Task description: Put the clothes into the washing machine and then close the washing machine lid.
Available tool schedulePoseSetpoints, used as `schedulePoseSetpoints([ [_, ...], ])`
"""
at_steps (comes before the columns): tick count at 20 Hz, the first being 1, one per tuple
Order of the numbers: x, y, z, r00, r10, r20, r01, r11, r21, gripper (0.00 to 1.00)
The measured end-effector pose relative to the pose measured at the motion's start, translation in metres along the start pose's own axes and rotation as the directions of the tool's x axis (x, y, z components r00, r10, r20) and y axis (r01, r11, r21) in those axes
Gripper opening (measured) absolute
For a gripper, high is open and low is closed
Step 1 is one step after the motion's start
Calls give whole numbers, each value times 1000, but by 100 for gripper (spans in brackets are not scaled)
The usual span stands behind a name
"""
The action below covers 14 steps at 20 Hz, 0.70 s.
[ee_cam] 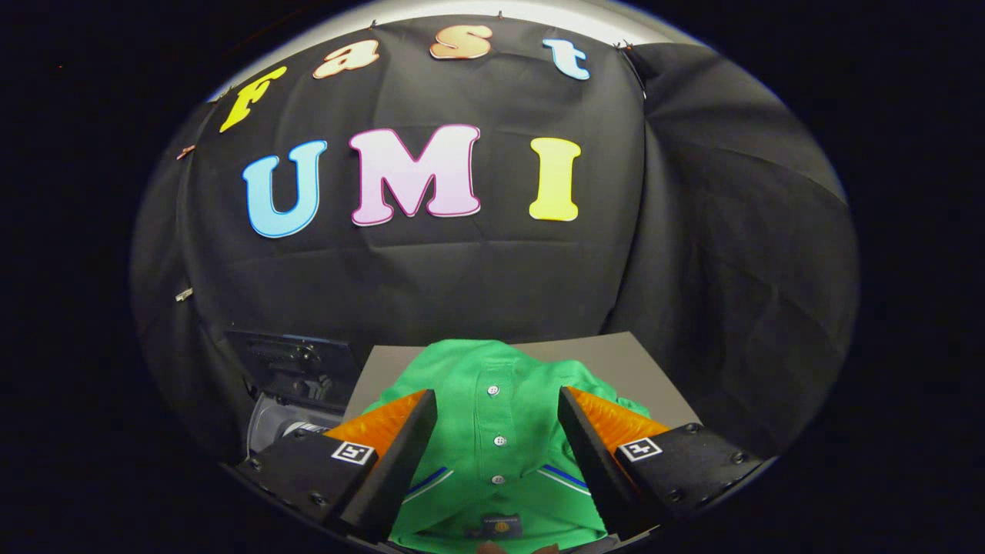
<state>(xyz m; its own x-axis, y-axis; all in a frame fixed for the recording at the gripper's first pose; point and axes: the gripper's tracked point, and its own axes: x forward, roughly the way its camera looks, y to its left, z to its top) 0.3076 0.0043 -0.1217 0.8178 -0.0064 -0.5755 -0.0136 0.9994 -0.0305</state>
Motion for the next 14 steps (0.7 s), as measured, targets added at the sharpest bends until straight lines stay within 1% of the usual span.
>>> schedulePoseSetpoints([
  [3,20,-7,-18,998,-41,-53,40,999,-29,99],
  [6,38,-9,-39,991,-46,-122,42,998,-36,99],
  [7,42,-6,-49,988,-34,-153,27,998,-51,99],
  [8,42,-5,-49,989,-26,-149,19,999,-46,99],
  [9,44,-2,-49,989,3,-148,-5,1000,-12,99],
  [11,42,4,-47,989,37,-145,-30,998,51,63],
  [12,41,2,-50,987,34,-158,-22,997,77,45],
  [13,37,2,-49,986,33,-165,-21,997,73,28],
  [14,30,1,-48,985,28,-171,-17,998,66,28],
])
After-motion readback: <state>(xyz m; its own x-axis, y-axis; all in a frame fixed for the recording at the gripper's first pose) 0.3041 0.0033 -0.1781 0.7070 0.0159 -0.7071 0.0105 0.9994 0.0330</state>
